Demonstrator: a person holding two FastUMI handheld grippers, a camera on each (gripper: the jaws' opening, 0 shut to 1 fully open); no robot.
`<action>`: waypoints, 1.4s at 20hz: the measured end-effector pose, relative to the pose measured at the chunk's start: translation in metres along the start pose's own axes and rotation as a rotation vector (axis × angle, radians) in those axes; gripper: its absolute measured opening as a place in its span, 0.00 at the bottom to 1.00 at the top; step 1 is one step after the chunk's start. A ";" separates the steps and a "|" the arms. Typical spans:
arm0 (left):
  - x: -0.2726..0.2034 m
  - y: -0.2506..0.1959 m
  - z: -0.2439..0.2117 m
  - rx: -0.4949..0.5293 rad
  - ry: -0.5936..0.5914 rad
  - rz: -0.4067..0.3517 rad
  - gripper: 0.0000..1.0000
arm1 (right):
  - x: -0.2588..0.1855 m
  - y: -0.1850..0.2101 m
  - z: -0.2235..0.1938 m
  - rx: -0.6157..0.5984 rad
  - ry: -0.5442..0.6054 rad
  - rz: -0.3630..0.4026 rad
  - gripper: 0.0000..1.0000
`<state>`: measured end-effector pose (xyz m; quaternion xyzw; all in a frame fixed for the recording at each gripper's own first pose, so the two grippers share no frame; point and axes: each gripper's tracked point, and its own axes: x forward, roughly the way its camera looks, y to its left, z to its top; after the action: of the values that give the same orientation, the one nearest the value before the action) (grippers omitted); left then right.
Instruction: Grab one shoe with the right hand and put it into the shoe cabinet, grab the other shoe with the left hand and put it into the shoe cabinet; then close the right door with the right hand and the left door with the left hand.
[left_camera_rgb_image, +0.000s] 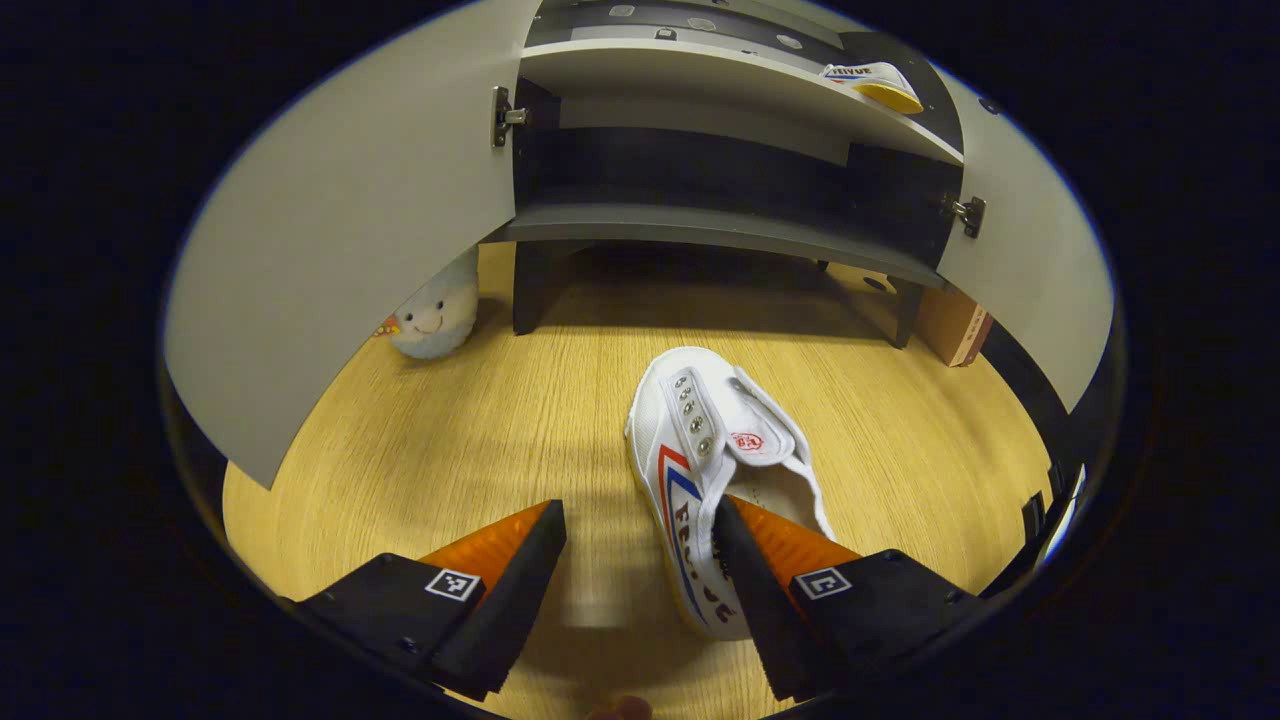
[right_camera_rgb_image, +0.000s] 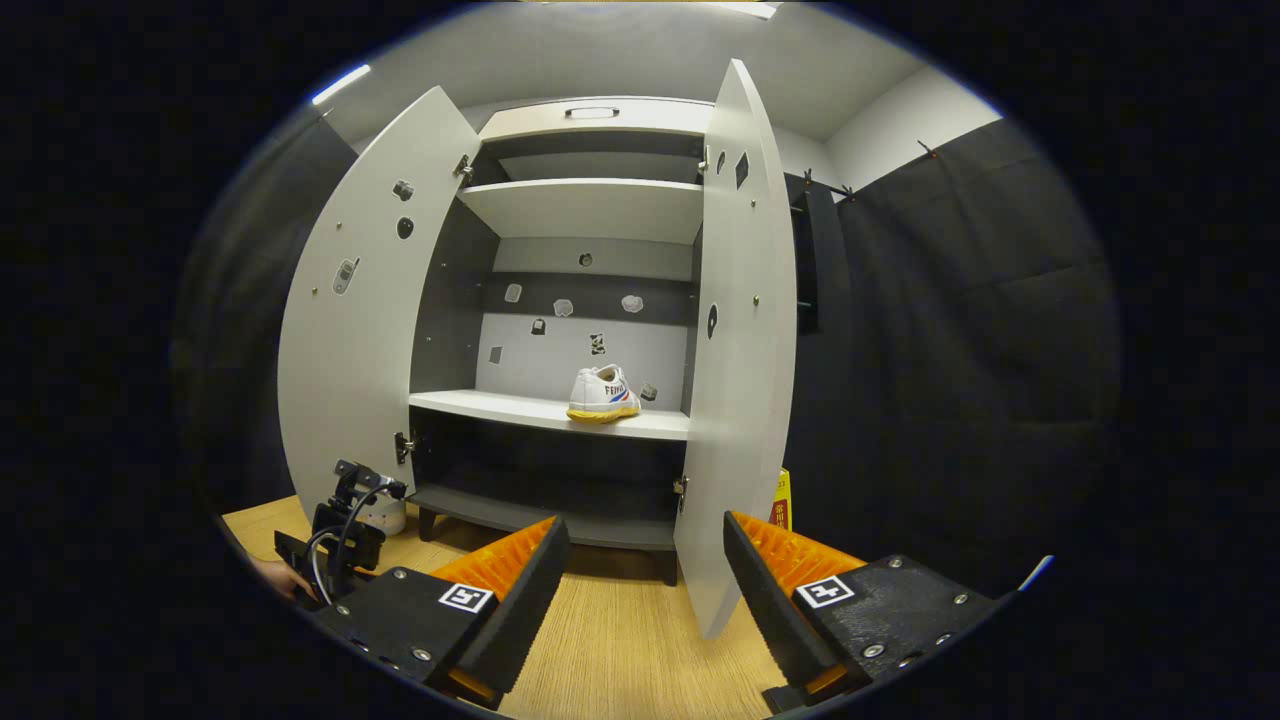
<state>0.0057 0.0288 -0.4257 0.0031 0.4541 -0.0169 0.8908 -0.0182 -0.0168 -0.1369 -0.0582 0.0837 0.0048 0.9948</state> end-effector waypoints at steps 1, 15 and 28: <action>0.008 0.001 0.001 -0.006 0.001 0.002 0.98 | 0.001 -0.001 0.000 0.008 0.004 0.000 0.94; 0.043 -0.015 0.029 0.011 -0.095 -0.039 0.63 | 0.005 -0.012 -0.013 0.001 0.052 -0.029 0.94; -0.071 0.008 0.084 -0.049 -0.302 0.107 0.08 | 0.014 0.007 -0.006 0.006 0.043 0.031 0.94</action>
<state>0.0316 0.0366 -0.3190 0.0030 0.3146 0.0411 0.9483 -0.0053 -0.0109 -0.1456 -0.0541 0.1058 0.0188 0.9927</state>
